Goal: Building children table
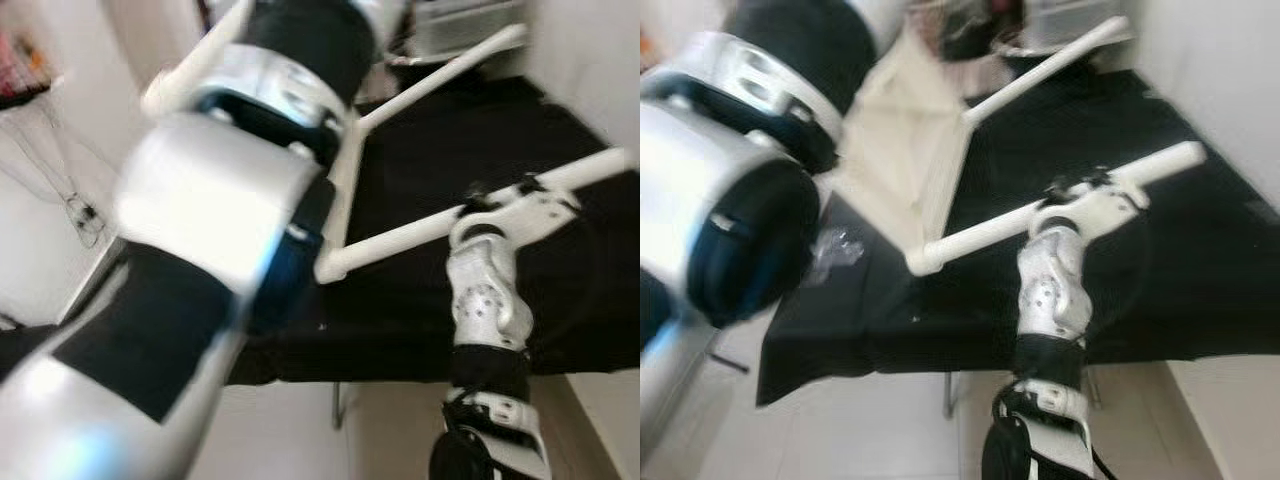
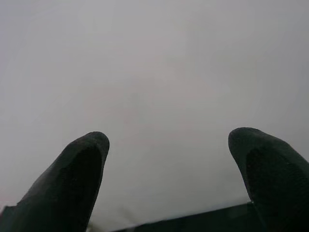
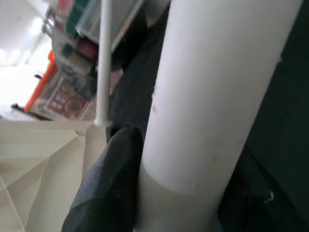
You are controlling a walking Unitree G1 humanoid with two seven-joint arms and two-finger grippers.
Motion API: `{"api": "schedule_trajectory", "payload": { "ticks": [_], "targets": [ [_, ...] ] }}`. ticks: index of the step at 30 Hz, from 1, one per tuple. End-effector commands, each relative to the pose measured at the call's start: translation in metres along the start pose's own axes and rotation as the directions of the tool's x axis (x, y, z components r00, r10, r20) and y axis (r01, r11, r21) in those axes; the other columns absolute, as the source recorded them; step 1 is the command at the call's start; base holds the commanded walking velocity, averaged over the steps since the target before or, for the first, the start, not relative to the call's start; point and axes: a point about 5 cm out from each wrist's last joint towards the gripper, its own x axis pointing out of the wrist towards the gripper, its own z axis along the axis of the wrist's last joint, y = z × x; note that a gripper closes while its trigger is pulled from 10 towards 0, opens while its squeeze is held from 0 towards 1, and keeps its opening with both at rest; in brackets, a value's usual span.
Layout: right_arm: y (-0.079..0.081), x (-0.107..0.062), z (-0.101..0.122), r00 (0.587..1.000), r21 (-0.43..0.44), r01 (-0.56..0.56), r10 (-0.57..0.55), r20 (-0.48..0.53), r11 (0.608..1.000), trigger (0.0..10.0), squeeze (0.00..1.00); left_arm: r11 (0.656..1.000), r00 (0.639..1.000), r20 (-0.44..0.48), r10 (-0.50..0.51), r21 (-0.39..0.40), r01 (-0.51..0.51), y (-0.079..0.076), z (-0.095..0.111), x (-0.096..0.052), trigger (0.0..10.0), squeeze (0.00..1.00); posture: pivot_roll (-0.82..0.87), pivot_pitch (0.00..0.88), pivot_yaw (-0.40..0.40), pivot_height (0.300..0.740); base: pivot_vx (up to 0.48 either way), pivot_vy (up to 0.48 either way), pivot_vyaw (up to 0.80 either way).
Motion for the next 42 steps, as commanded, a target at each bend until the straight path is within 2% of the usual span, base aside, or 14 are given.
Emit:
{"api": "schedule_trajectory", "payload": {
  "ticks": [1,4,5,6,16,18,20,21,26,30,32,33,37,42],
  "targets": [
    [-0.078,-0.002,-0.076,0.896,-0.245,0.250,-0.320,-0.307,0.937,10.0,0.00,0.999,0.999,-0.013,0.046,-0.023,-0.047,0.014,-0.008,-0.012,10.0,1.00,-0.03,0.065,0.131,0.740,0.000,0.000,0.00],
    [-0.092,0.002,-0.074,0.883,-0.267,0.300,-0.373,-0.286,0.916,10.0,0.00,0.999,0.999,0.002,0.047,-0.026,-0.047,0.014,-0.007,-0.012,10.0,1.00,-0.02,0.066,0.123,0.740,0.000,0.000,0.00],
    [-0.098,0.003,-0.073,0.876,-0.278,0.321,-0.396,-0.278,0.905,10.0,0.00,0.999,0.999,0.008,0.047,-0.028,-0.047,0.014,-0.007,-0.012,10.0,0.07,-0.02,0.066,0.123,0.740,0.000,0.000,0.00],
    [-0.108,0.004,-0.073,0.862,-0.295,0.353,-0.431,-0.268,0.888,10.0,0.00,0.999,0.999,0.020,0.035,-0.036,-0.034,0.013,-0.008,-0.013,10.0,0.00,-0.02,0.067,0.117,0.740,0.000,0.000,0.00],
    [-0.139,0.008,-0.073,0.809,-0.376,0.413,-0.524,-0.266,0.829,10.0,0.00,0.993,0.994,0.111,0.001,-0.117,0.012,0.014,-0.009,-0.020,10.0,0.00,-0.01,0.075,0.100,0.740,0.000,0.000,0.00],
    [-0.148,0.006,-0.075,0.792,-0.412,0.424,-0.551,-0.263,0.807,10.0,0.00,0.991,0.990,0.138,0.002,-0.136,0.017,0.016,-0.010,-0.024,10.0,0.00,-0.01,0.076,0.088,0.740,0.000,0.000,0.00],
    [-0.170,-0.001,-0.081,0.750,-0.476,0.437,-0.602,-0.275,0.763,10.0,0.00,0.986,0.982,0.187,0.012,-0.167,0.019,0.021,-0.016,-0.035,10.0,0.00,0.01,0.080,0.076,0.740,0.000,0.000,0.00],
    [-0.170,-0.001,-0.081,0.750,-0.476,0.437,-0.602,-0.275,0.763,10.0,0.00,0.986,0.982,0.187,0.012,-0.167,0.019,0.021,-0.016,-0.035,10.0,0.00,0.01,0.080,0.076,0.740,0.000,0.000,0.00],
    [-0.193,-0.011,-0.087,0.719,-0.563,0.421,-0.640,-0.272,0.711,10.0,0.00,0.990,0.968,0.220,0.117,-0.102,-0.097,0.045,-0.019,-0.080,10.0,0.00,0.03,0.100,0.054,0.740,0.000,0.000,0.00],
    [-0.199,-0.014,-0.087,0.712,-0.582,0.419,-0.650,-0.265,0.697,10.0,0.00,0.986,0.962,0.223,0.157,-0.086,-0.141,0.055,-0.013,-0.099,10.0,0.00,0.04,0.106,0.051,0.740,0.000,0.000,0.00],
    [-0.207,-0.016,-0.087,0.702,-0.610,0.419,-0.666,-0.251,0.672,10.0,0.00,0.978,0.959,0.192,0.209,-0.050,-0.203,0.065,-0.008,-0.131,10.0,0.00,0.05,0.107,0.046,0.740,0.000,0.000,0.00],
    [-0.207,-0.016,-0.087,0.702,-0.610,0.419,-0.666,-0.251,0.672,10.0,0.00,0.978,0.959,0.192,0.209,-0.050,-0.203,0.065,-0.008,-0.131,10.0,0.00,0.05,0.107,0.046,0.740,0.000,0.000,0.00],
    [-0.221,-0.023,-0.088,0.679,-0.661,0.411,-0.695,-0.238,0.628,10.0,0.00,0.954,0.953,0.069,0.296,0.021,-0.298,0.064,-0.016,-0.186,10.0,0.00,0.06,0.106,0.026,0.740,0.000,0.000,0.00],
    [-0.227,-0.027,-0.089,0.667,-0.685,0.403,-0.708,-0.234,0.607,10.0,0.00,0.928,0.930,0.009,0.367,0.069,-0.367,0.059,-0.018,-0.212,10.0,0.00,0.07,0.106,0.014,0.740,0.000,0.000,0.00]
  ]
}}
